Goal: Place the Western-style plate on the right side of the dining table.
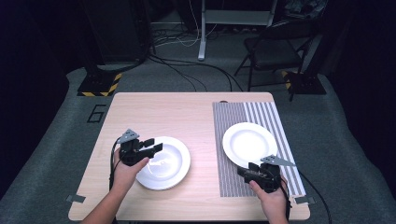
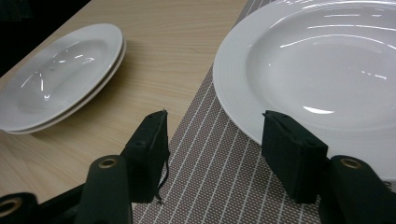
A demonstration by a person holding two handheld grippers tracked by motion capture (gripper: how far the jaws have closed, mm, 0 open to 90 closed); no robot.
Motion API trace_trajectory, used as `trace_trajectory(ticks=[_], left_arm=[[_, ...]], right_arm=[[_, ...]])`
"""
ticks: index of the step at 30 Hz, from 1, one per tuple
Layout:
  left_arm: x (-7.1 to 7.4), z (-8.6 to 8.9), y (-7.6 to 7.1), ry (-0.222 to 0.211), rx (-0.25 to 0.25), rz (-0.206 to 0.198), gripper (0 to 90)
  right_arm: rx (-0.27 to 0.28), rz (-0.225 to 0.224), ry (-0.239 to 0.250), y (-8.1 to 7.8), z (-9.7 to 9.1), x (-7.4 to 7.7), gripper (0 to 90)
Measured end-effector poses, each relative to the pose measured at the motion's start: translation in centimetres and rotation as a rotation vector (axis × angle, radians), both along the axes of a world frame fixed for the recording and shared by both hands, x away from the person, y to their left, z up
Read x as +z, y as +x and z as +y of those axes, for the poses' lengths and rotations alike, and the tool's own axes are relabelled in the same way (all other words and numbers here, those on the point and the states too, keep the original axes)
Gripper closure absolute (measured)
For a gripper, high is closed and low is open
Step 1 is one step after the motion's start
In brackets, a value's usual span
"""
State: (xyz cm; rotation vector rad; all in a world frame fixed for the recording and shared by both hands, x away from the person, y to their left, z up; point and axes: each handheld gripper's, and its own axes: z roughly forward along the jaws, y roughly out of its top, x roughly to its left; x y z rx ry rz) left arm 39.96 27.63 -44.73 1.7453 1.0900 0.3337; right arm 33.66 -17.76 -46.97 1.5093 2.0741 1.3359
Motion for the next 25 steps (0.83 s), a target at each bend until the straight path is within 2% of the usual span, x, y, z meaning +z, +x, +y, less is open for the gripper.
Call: trace_trajectory(ticks=[4, 7, 9, 11, 16, 18, 21, 23, 25], left_arm=[[-0.7, 1.6, -0.6, -0.009, 0.04, 0.004, 48.3], [-1.1, 2.7, -1.0, 0.007, 0.065, -0.01, 46.9], [-1.6, 3.4, -1.2, -0.023, 0.076, -0.003, 46.4], [-2.0, 4.0, -1.4, -0.021, 0.095, 0.005, 46.2], [-2.5, 5.5, -1.7, 0.014, 0.125, 0.006, 43.6], [-2.8, 6.1, -1.7, 0.003, 0.148, 0.006, 43.2], [-3.0, 7.3, -1.9, 0.024, 0.185, -0.002, 41.2], [-3.0, 7.9, -2.0, 0.02, 0.203, -0.01, 39.6], [-2.9, 8.5, -2.0, 0.037, 0.222, -0.022, 37.5]], right_arm=[[0.024, -0.008, -0.017, 0.3, 0.9, -0.7, 40.5], [0.048, -0.026, -0.043, 0.5, 1.7, -1.0, 40.6], [0.067, -0.038, -0.05, 0.7, 2.3, -1.3, 40.6], [0.09, -0.046, -0.064, 0.8, 2.9, -1.6, 40.7], [0.147, -0.081, -0.101, 0.9, 4.0, -2.2, 40.1], [0.161, -0.093, -0.122, 0.9, 4.4, -2.3, 39.8], [0.175, -0.09, -0.116, 1.1, 4.7, -2.6, 37.6], [0.18, -0.082, -0.124, 1.3, 4.9, -2.8, 36.3], [0.187, -0.081, -0.139, 1.4, 5.1, -3.0, 35.9]])
